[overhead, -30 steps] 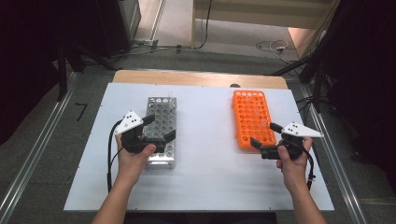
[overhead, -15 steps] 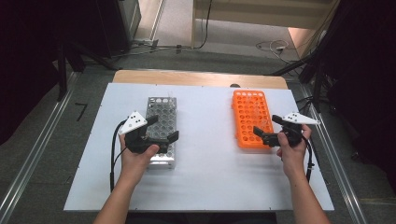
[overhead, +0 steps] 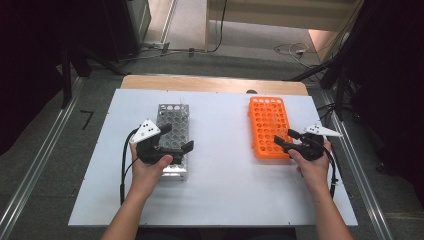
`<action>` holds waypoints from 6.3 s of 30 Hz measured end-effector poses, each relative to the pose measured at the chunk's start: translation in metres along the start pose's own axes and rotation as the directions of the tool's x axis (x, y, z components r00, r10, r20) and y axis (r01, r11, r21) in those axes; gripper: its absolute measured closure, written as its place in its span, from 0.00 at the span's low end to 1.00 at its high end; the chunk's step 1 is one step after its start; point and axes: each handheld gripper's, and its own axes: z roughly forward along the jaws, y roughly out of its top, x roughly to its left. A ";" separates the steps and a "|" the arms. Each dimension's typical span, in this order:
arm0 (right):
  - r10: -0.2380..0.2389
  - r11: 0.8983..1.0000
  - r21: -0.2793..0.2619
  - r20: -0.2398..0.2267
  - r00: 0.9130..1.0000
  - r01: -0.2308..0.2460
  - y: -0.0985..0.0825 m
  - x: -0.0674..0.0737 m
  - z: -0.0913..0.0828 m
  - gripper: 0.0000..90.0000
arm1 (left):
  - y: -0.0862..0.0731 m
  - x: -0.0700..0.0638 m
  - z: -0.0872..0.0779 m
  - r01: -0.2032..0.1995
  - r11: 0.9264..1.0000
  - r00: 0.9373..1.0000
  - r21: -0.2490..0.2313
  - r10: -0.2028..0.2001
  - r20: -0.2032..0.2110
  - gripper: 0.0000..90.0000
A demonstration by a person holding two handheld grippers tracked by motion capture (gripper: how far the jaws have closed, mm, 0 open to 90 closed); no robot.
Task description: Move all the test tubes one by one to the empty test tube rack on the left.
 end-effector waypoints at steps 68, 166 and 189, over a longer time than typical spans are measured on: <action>-0.166 0.986 -0.062 -0.192 0.967 0.157 0.038 0.085 -0.007 0.82 | 0.012 -0.020 0.006 -0.037 0.999 0.997 -0.011 0.038 0.065 0.00; -0.256 0.966 -0.081 -0.392 0.884 0.244 0.025 0.142 0.011 0.13 | 0.028 -0.059 0.028 -0.124 0.992 0.985 0.018 0.120 0.123 0.84; -0.230 0.973 -0.073 -0.334 0.914 0.218 0.019 0.104 0.004 0.00 | 0.051 -0.017 0.011 -0.097 0.995 0.995 -0.029 0.097 0.002 0.84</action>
